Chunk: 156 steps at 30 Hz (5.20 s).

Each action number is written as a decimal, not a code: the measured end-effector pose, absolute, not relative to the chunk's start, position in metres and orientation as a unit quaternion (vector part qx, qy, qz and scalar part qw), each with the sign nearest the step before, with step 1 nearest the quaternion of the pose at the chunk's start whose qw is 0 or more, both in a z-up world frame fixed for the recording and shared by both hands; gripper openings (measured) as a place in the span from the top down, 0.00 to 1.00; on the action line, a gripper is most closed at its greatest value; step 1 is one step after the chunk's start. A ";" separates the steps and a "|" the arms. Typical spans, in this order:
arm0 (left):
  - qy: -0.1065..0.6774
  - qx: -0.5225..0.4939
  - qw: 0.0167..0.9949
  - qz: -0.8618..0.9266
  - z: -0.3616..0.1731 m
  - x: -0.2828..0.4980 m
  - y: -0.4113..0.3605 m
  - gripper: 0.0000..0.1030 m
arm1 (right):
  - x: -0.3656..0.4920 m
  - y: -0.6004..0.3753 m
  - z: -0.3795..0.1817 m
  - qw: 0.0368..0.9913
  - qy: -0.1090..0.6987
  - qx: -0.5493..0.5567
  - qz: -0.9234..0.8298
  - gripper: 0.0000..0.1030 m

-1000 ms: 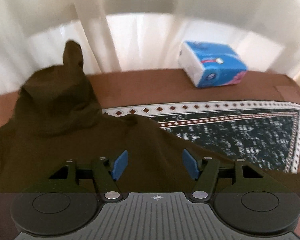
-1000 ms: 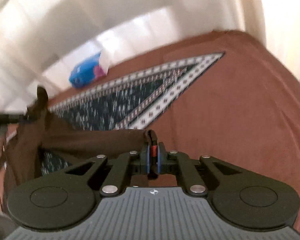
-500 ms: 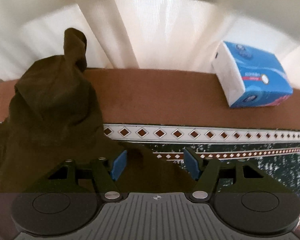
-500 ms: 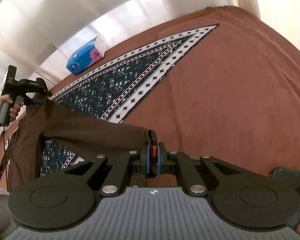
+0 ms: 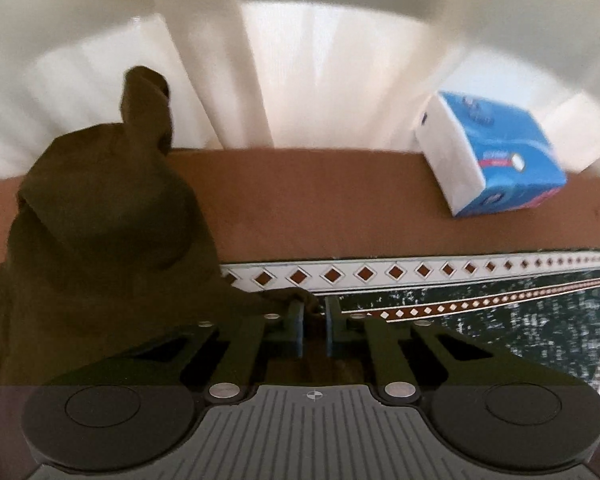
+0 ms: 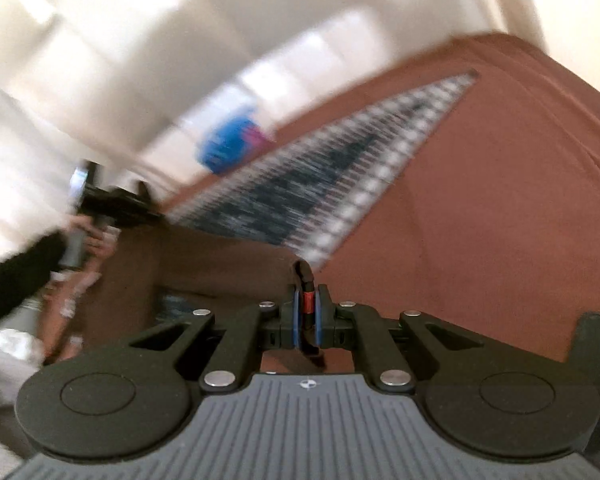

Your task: Fold clothes

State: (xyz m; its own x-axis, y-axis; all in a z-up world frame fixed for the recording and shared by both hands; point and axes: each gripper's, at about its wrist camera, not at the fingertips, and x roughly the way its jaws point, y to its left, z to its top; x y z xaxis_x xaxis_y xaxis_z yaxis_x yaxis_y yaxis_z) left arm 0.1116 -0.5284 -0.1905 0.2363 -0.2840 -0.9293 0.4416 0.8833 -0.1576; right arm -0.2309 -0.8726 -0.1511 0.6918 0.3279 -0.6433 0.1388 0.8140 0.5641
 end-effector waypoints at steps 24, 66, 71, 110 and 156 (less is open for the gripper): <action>0.570 0.000 0.750 -0.334 -0.205 0.169 -0.383 0.68 | -0.170 -0.492 -0.123 0.750 0.494 0.240 0.369 0.89; 0.566 -0.013 0.734 -0.375 -0.225 0.155 -0.399 0.74 | -0.195 -0.425 -0.212 0.696 0.592 0.187 0.362 0.85; 0.563 0.003 0.736 -0.374 -0.222 0.154 -0.409 0.59 | -0.193 -0.428 -0.207 0.711 0.579 0.197 0.347 0.85; 0.557 -0.056 0.745 -0.362 -0.217 0.125 -0.399 0.26 | -0.245 -0.525 -0.255 0.788 0.548 0.256 0.116 0.77; 0.397 -0.185 0.898 0.027 -0.133 0.005 0.114 0.17 | 0.016 -0.325 -0.088 0.817 0.394 -0.002 0.421 0.49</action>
